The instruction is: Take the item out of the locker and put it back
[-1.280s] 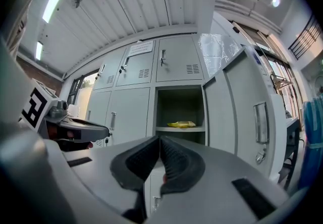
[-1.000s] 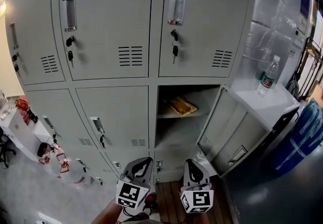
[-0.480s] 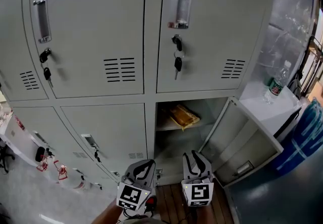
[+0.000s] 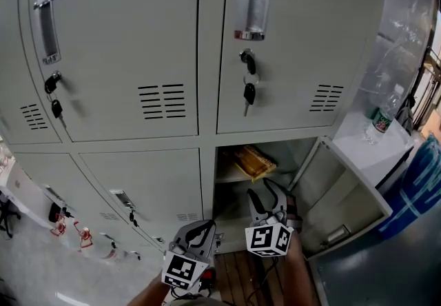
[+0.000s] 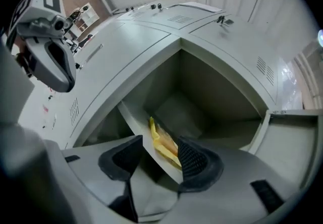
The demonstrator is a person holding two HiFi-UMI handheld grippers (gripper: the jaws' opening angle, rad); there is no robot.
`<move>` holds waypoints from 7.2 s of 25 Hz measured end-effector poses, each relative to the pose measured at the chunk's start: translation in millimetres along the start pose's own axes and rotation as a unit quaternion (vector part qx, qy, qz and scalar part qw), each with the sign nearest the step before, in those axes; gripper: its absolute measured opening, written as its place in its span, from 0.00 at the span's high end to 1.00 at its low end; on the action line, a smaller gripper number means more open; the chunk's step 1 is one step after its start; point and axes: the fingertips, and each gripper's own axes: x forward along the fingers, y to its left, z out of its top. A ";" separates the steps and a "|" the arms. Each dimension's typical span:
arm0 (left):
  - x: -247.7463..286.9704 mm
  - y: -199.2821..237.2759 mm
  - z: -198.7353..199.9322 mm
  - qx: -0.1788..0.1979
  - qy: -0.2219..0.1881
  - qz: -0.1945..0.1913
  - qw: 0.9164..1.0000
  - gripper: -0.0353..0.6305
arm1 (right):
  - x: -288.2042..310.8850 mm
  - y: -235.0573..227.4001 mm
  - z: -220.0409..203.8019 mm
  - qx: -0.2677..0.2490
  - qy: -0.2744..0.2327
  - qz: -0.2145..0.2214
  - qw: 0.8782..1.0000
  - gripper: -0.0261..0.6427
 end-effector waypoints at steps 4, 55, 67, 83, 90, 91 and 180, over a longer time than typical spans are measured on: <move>0.2 3.8 -3.8 -0.006 0.002 0.001 1.000 0.92 | 17.7 1.1 -5.5 -0.034 0.014 0.009 0.999 0.61; 4.8 -37.5 8.2 -0.012 -0.016 -0.029 0.999 0.92 | -139.4 -43.4 -25.4 0.331 -0.054 -0.095 0.937 0.92; -8.5 -63.9 -5.7 -0.014 -0.002 -0.039 0.999 0.92 | -192.1 14.8 -84.1 0.368 0.007 -0.115 0.923 0.92; -14.8 -75.7 -18.4 -0.019 0.010 -0.045 0.999 0.92 | -203.4 45.4 -97.6 0.388 0.030 -0.107 0.915 0.92; -13.5 -78.3 -21.0 -0.009 0.018 -0.051 0.998 0.92 | -202.5 48.1 -94.3 0.389 0.028 -0.103 0.915 0.92; -13.0 -78.7 -20.5 -0.009 0.017 -0.051 0.998 0.92 | -202.4 48.0 -93.6 0.389 0.027 -0.102 0.915 0.92; -5.3 -20.8 -83.4 -0.047 0.084 0.001 0.995 0.92 | 16.0 126.2 -132.0 0.338 0.052 0.033 0.939 0.75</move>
